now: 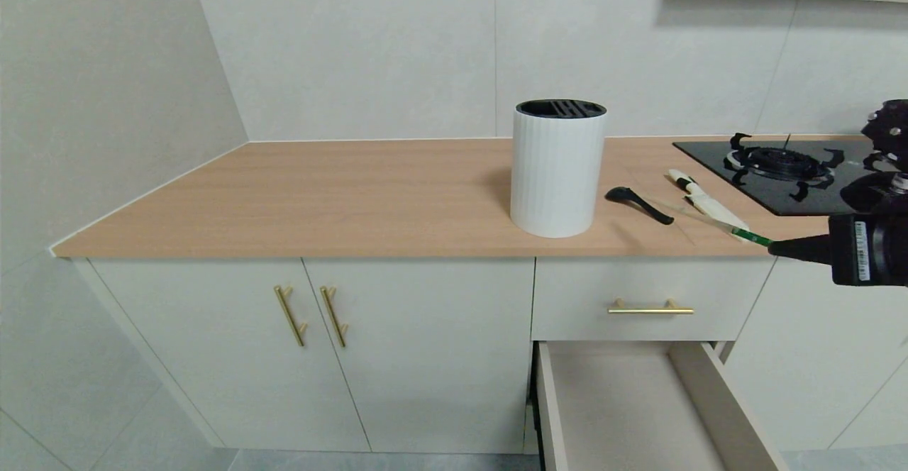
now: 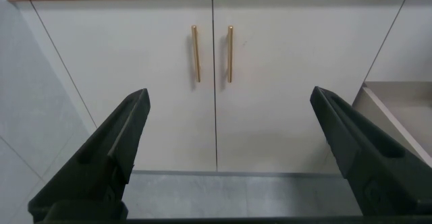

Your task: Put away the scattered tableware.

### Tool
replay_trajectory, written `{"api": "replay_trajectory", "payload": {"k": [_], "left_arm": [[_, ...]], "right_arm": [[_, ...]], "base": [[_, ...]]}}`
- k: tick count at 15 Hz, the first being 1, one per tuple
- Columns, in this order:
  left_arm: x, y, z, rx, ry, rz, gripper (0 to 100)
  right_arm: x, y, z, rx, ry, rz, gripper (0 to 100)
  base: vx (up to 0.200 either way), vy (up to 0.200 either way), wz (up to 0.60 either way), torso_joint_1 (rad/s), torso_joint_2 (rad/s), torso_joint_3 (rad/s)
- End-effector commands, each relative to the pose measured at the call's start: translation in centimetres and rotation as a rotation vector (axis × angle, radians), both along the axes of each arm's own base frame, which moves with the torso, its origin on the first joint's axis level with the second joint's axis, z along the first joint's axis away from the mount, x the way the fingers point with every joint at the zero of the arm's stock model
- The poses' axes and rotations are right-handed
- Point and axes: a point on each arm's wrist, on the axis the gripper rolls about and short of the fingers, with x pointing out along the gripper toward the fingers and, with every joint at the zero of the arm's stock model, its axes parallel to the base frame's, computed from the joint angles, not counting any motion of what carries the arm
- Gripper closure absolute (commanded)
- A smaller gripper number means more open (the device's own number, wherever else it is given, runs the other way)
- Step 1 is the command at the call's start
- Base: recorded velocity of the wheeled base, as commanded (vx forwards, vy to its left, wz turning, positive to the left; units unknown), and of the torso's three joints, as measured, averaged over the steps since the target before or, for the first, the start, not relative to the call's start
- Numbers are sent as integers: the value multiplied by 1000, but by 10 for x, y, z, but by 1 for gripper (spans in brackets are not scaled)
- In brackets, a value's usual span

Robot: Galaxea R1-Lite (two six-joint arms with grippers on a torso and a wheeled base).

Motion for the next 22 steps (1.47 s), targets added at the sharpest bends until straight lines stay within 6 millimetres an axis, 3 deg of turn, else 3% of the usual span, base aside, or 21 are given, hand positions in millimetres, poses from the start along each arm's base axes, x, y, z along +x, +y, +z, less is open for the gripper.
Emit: {"api": "replay_trajectory", "payload": {"k": [1,4,12,22], "left_arm": [[0,0,0,0,1,0,0],[0,0,0,0,-1,0,0],[0,0,0,0,1,0,0],[0,0,0,0,-1,0,0]], "right_arm": [[-20,-3,-2,43,5,81,100],[-18,6,-17,8,58,200,100],[-18,16,-24,-1,85,254,100],[-10,21,-33,-16,128,264,100]], "base": [[0,0,0,0,0,0],[0,0,0,0,0,0],[0,0,0,0,0,0],[0,0,0,-157,414,258]]}}
